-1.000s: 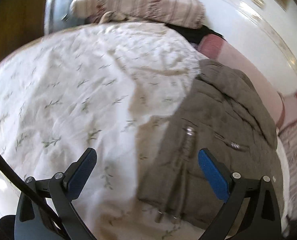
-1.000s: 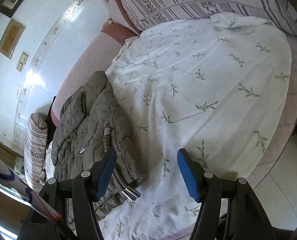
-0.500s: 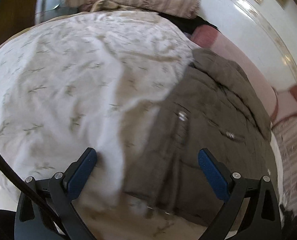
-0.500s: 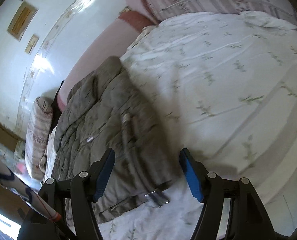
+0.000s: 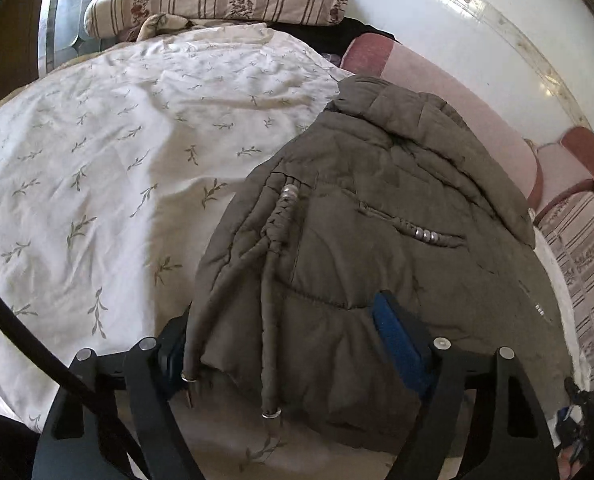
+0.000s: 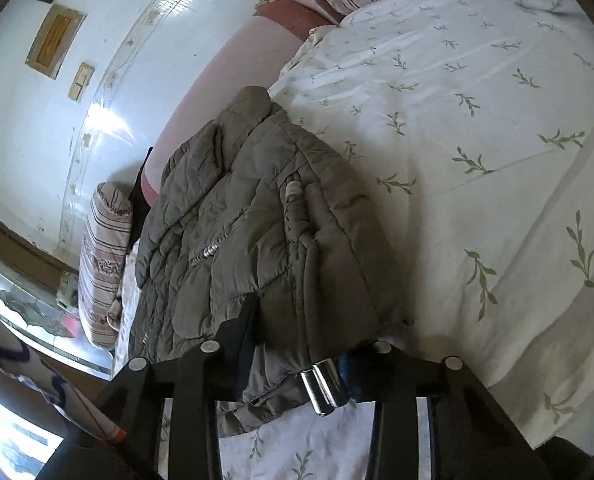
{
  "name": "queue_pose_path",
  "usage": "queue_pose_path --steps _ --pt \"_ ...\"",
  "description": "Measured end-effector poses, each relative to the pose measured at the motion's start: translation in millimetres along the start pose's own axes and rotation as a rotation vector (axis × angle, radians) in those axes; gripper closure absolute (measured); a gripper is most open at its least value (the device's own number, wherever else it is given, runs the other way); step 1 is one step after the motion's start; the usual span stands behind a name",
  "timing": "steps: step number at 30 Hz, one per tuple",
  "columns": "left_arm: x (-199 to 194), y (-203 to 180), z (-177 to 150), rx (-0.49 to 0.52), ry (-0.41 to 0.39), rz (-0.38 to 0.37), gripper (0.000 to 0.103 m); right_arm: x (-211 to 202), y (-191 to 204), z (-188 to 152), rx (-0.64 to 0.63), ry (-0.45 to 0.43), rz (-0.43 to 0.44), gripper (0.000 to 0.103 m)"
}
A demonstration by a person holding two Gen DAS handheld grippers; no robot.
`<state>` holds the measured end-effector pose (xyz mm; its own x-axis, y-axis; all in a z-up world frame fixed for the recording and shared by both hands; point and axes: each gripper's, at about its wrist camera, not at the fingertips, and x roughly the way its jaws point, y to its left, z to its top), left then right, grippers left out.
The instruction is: Fold large clothes
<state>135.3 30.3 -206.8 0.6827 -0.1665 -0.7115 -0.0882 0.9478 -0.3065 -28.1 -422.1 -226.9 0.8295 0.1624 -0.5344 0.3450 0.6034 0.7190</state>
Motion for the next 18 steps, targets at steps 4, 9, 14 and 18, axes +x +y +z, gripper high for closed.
queue_pose_path --steps 4,9,14,18 --pt "-2.1 -12.4 -5.7 0.066 -0.012 0.01 0.024 0.7 0.5 -0.6 -0.022 0.003 -0.009 0.067" --pt "3.7 -16.3 -7.5 0.094 -0.011 0.037 0.024 6.6 5.9 -1.1 -0.054 0.011 -0.029 0.066" --pt "7.5 -22.8 -11.4 0.128 -0.022 0.068 0.02 12.4 4.0 1.1 -0.044 0.023 -0.017 0.066" --pt "9.8 -24.7 -12.0 0.141 -0.026 0.08 0.018 12.3 5.6 -1.1 -0.058 0.012 -0.016 0.066"
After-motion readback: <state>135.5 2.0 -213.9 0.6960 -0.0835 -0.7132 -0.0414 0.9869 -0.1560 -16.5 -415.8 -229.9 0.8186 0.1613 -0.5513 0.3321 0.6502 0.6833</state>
